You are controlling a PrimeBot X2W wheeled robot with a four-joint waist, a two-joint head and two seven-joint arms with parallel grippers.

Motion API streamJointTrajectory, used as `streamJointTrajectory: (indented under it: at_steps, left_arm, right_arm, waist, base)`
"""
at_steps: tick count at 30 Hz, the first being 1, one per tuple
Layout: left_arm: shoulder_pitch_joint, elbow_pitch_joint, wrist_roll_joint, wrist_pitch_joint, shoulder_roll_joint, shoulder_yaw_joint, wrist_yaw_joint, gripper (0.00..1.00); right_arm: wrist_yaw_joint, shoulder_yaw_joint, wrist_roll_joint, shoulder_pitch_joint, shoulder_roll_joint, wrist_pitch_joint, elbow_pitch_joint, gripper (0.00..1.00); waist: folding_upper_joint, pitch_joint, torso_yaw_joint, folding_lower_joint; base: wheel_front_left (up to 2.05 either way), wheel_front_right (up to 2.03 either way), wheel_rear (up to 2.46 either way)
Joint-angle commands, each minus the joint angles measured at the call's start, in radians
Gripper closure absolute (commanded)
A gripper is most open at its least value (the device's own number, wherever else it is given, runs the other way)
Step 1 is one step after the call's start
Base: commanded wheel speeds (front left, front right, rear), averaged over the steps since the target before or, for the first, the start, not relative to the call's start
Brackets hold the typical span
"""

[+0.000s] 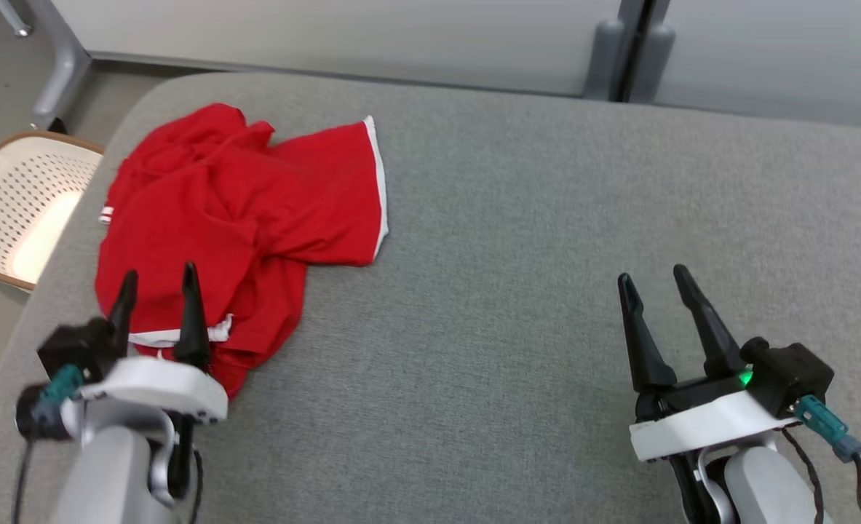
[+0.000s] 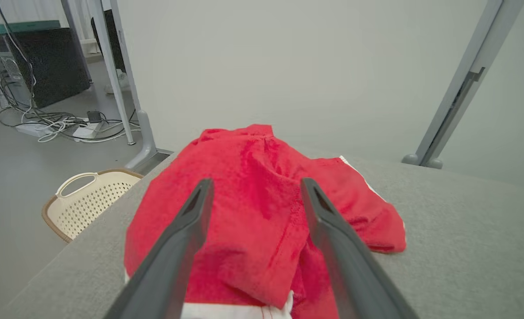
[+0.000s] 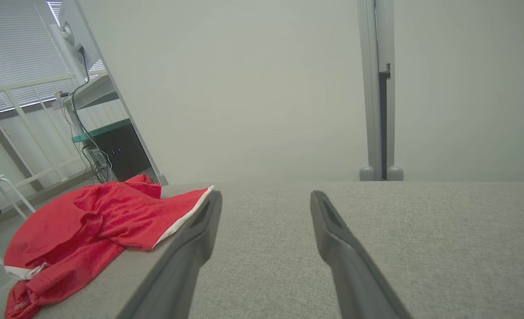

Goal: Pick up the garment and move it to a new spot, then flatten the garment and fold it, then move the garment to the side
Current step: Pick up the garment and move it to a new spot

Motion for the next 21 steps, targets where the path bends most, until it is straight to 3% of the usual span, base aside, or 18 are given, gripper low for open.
streamJointTrajectory:
  at_steps: [1,5,10,16,21]
  left_arm:
    - [-0.053,0.008,-0.006,0.011,0.02,-0.001,-0.021,0.0]
    - [-0.172,0.048,-0.021,0.103,0.091,-0.011,-0.074,0.0]
    - [-0.309,0.092,-0.037,0.283,0.178,-0.05,-0.11,0.0]
    - [-0.397,0.187,-0.01,0.441,0.275,-0.088,-0.112,0.0]
    - [-0.417,0.256,-0.013,0.502,0.292,-0.103,-0.112,0.0]
  right_arm:
    - [0.003,-0.006,-0.012,-0.017,-0.01,-0.002,-0.009,0.0]
    - [0.003,-0.005,-0.021,-0.044,-0.021,-0.002,-0.014,0.0]
    - [0.003,-0.02,-0.03,-0.068,-0.031,-0.002,-0.027,0.0]
    - [0.003,-0.017,-0.038,-0.087,-0.031,-0.002,-0.034,0.0]
    - [0.003,-0.019,-0.037,-0.09,-0.028,-0.002,-0.033,0.0]
  waist:
    - [0.0,0.056,-0.033,0.0]
    - [0.0,0.121,-0.055,0.0]
    - [0.0,0.188,-0.074,0.0]
    - [0.0,0.233,-0.104,0.0]
    - [0.0,0.243,-0.117,0.0]
  base:
    - [0.0,0.0,0.0]
    - [0.0,0.0,0.0]
    - [0.0,0.0,0.0]
    - [0.0,0.0,0.0]
    - [0.0,0.0,0.0]
